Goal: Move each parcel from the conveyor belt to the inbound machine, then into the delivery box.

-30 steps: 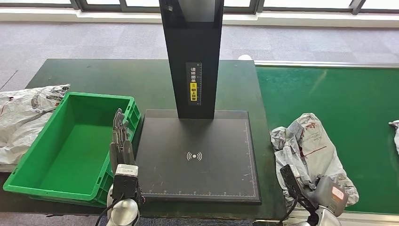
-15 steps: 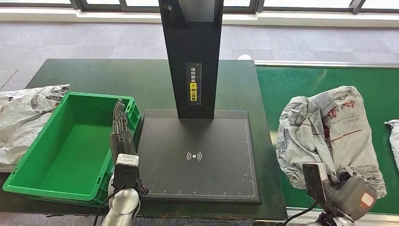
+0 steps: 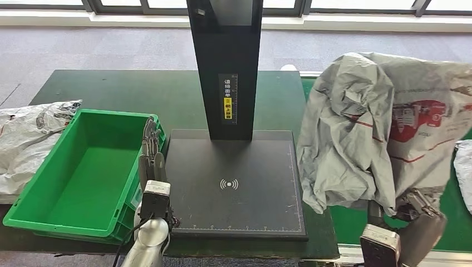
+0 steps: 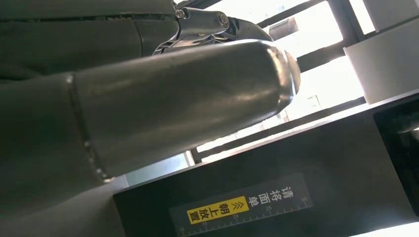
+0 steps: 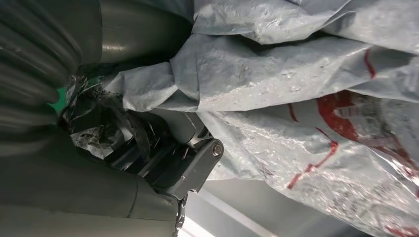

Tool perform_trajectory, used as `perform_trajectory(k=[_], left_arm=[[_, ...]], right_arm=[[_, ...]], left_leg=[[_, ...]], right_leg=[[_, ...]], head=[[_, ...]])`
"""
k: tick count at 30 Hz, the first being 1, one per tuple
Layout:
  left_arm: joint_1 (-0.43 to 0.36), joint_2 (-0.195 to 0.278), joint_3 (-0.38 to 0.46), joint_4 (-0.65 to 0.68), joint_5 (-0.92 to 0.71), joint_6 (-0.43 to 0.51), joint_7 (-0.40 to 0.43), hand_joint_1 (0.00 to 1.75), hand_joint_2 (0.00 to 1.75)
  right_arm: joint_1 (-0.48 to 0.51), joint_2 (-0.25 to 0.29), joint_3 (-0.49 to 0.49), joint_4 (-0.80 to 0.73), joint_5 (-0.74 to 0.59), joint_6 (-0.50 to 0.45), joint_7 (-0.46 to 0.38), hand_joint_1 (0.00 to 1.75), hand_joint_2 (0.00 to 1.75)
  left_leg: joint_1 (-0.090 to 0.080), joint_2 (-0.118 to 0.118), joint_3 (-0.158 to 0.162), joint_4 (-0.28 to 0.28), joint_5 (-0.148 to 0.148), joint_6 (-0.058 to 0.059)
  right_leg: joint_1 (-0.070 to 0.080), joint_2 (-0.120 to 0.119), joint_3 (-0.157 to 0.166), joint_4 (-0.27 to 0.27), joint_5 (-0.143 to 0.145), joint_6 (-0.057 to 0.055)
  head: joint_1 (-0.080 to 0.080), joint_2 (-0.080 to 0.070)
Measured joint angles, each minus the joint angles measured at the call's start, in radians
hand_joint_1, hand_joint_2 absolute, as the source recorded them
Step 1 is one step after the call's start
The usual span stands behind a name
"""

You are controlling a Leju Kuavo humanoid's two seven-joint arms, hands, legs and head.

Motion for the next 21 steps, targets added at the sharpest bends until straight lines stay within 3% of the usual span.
perform_trajectory(k=[5,11,18,21], left_arm=[[-0.003,-0.002,0.0,0.025,0.065,0.003,-0.029,0.0,0.0],[0.005,-0.002,0.0,-0.02,0.214,0.062,-0.101,0.0,0.0],[0.031,0.004,-0.015,-0.177,0.268,0.223,-0.103,0.0,0.0],[0.046,0.008,-0.028,-0.231,0.279,0.248,-0.103,0.0,0.0]], right_arm=[[-0.095,-0.022,0.162,0.214,0.019,0.174,0.054,1.75,1.75],[-0.223,-0.043,0.341,0.599,0.014,0.204,0.062,1.75,1.75],[-0.281,-0.049,0.397,0.785,0.002,0.211,0.083,1.75,1.75],[-0.285,-0.05,0.403,0.816,0.001,0.213,0.085,1.75,1.75]], left_leg=[[0.001,0.0,0.0,0.0,0.001,0.0],[0.001,-0.004,-0.001,0.0,0.003,-0.001],[0.001,-0.006,-0.003,0.0,0.003,-0.001],[0.001,-0.006,-0.004,0.0,0.003,-0.001]], right_leg=[[0.001,0.0,0.001,0.0,0.002,-0.001],[0.001,-0.003,0.001,0.001,0.002,-0.001],[0.001,-0.004,-0.001,0.0,0.002,-0.002],[0.001,-0.004,-0.001,0.0,0.002,-0.001]], head=[[0.0,0.0],[0.0,0.0],[0.0,0.0],[0.0,0.0]])
